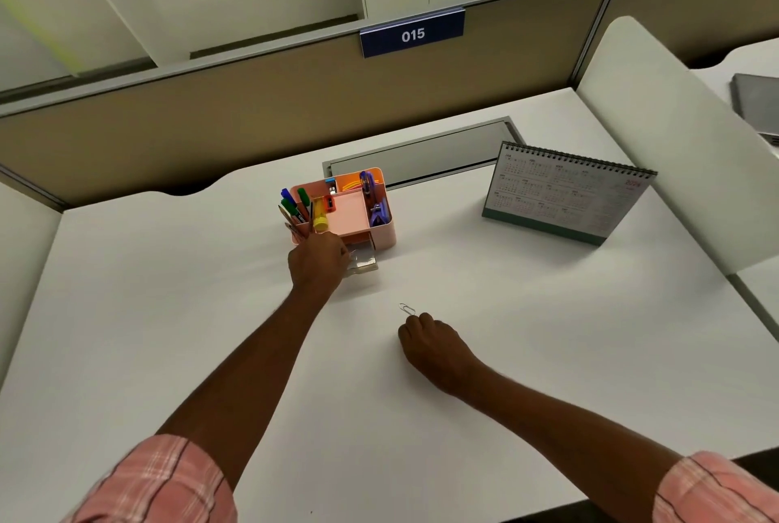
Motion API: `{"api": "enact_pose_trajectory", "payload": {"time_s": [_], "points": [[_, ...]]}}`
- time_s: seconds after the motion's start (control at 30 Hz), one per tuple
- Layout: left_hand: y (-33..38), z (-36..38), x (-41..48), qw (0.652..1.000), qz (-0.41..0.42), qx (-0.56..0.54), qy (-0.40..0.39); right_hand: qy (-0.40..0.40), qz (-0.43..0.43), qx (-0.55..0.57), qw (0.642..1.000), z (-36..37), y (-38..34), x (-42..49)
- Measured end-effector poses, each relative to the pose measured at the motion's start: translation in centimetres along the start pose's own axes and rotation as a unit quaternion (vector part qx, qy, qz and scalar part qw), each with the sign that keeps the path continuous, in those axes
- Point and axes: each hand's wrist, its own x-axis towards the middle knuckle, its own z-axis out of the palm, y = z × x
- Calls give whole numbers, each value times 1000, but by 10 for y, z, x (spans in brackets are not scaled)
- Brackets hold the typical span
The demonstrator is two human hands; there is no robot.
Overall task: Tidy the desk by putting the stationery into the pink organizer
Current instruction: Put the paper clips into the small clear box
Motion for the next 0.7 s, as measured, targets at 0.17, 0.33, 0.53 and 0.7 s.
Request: {"api": "enact_pose_trajectory", "payload": {"time_s": [0.17,0.33,0.53,0.7], "points": [[-1,3,3,1000,-5,1,-5,-8,4,9,1000,0,3,0],[-5,8,4,999,-12,-28,12,-19,11,39,999,1,4,-2],[-8,11,-27,985,14,-124,119,-10,112,167,980,-4,9,-3],[-1,37,-77,970,87,-180,136,-17,227,281,933,-9,21,-2]]}}
